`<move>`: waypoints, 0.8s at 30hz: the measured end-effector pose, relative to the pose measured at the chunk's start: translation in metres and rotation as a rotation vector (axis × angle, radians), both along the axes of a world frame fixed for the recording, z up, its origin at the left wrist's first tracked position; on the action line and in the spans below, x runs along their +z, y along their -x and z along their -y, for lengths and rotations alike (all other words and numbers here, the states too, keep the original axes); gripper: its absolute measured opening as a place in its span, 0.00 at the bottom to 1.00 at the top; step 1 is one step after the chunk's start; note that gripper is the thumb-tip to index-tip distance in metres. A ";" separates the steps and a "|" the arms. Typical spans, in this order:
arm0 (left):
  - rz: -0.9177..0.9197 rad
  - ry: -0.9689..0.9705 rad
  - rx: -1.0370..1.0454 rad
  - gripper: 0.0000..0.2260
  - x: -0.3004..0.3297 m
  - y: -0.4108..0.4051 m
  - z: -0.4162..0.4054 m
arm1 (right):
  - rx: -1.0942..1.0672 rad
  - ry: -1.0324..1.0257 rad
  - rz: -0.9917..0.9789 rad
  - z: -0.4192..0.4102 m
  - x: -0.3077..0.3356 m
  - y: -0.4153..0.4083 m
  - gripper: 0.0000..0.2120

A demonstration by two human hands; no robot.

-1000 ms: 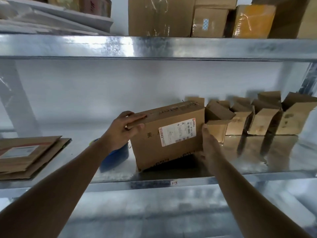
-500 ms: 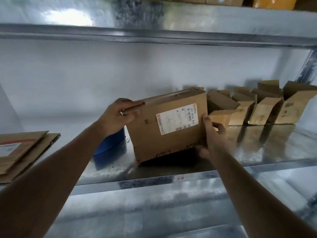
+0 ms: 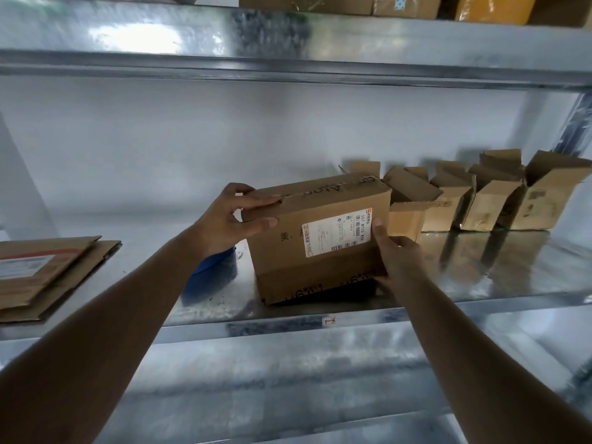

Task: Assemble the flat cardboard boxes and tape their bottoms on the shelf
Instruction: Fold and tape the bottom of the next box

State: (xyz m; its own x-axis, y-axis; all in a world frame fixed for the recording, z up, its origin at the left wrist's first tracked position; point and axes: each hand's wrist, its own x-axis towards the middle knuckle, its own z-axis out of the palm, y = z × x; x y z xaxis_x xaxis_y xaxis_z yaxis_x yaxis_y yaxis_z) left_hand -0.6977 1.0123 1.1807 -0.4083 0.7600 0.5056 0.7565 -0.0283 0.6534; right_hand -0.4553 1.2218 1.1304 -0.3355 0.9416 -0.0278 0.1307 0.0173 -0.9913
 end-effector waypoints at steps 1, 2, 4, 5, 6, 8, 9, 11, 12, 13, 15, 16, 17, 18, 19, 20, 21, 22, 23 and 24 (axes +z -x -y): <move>-0.022 0.004 -0.005 0.22 -0.001 -0.002 0.001 | 0.016 0.004 0.001 0.000 -0.003 -0.002 0.32; -0.043 0.011 -0.010 0.22 -0.001 -0.003 0.004 | 0.024 -0.008 0.012 0.000 -0.005 -0.003 0.32; -0.055 0.025 -0.010 0.23 0.000 -0.003 0.010 | 0.029 -0.071 0.019 0.002 -0.008 -0.004 0.30; -0.047 0.029 -0.003 0.24 0.000 -0.003 0.013 | 0.030 -0.095 0.016 0.002 -0.007 -0.004 0.29; -0.036 0.031 0.003 0.24 0.001 -0.002 0.017 | 0.032 -0.106 0.015 0.004 -0.006 -0.004 0.29; -0.032 0.033 0.013 0.26 0.000 -0.003 0.022 | 0.039 -0.145 0.029 0.007 0.000 -0.005 0.31; -0.038 0.033 0.017 0.26 -0.001 -0.004 0.024 | 0.033 -0.163 0.036 0.008 0.001 -0.005 0.32; -0.034 0.030 0.026 0.28 -0.002 -0.005 0.027 | 0.019 -0.190 0.052 0.010 0.003 -0.005 0.34; -0.025 0.030 0.029 0.28 -0.002 -0.004 0.029 | 0.021 -0.203 0.063 0.011 0.004 -0.006 0.34; -0.010 0.032 0.031 0.27 -0.002 -0.004 0.031 | 0.027 -0.211 0.063 0.010 0.004 -0.006 0.35; 0.026 0.036 0.021 0.26 0.000 -0.002 0.034 | 0.041 -0.177 0.041 0.008 0.007 -0.004 0.37; 0.035 0.035 0.012 0.26 0.000 -0.001 0.036 | 0.054 -0.126 0.019 0.008 0.010 -0.003 0.37; 0.041 0.035 0.005 0.25 0.001 0.000 0.038 | 0.063 -0.062 -0.012 0.006 0.013 -0.001 0.38; 0.044 0.032 -0.003 0.24 0.002 0.000 0.040 | 0.069 -0.008 -0.049 0.005 0.017 0.001 0.38; 0.049 0.026 -0.011 0.24 0.004 0.001 0.042 | 0.079 0.034 -0.079 0.004 0.020 0.003 0.38; 0.057 0.024 -0.015 0.24 0.007 0.001 0.045 | 0.092 0.062 -0.093 0.003 0.022 0.006 0.38; 0.062 0.025 -0.017 0.23 0.011 0.002 0.049 | 0.103 0.079 -0.100 0.001 0.021 0.009 0.38; 0.062 0.035 -0.016 0.23 0.017 0.004 0.053 | 0.114 0.092 -0.105 0.002 0.021 0.011 0.37; 0.056 0.055 -0.016 0.22 0.023 0.007 0.057 | 0.125 0.110 -0.117 0.004 0.021 0.013 0.35; 0.040 0.085 -0.016 0.22 0.029 0.010 0.062 | 0.131 0.125 -0.124 0.006 0.019 0.015 0.32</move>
State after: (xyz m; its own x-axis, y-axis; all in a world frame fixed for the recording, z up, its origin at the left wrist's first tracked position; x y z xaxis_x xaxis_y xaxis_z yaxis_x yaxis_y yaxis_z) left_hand -0.7077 0.9503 1.2097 -0.4142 0.8060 0.4228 0.7298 0.0165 0.6835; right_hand -0.4706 1.2153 1.1497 -0.4626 0.8818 -0.0921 0.0124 -0.0975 -0.9952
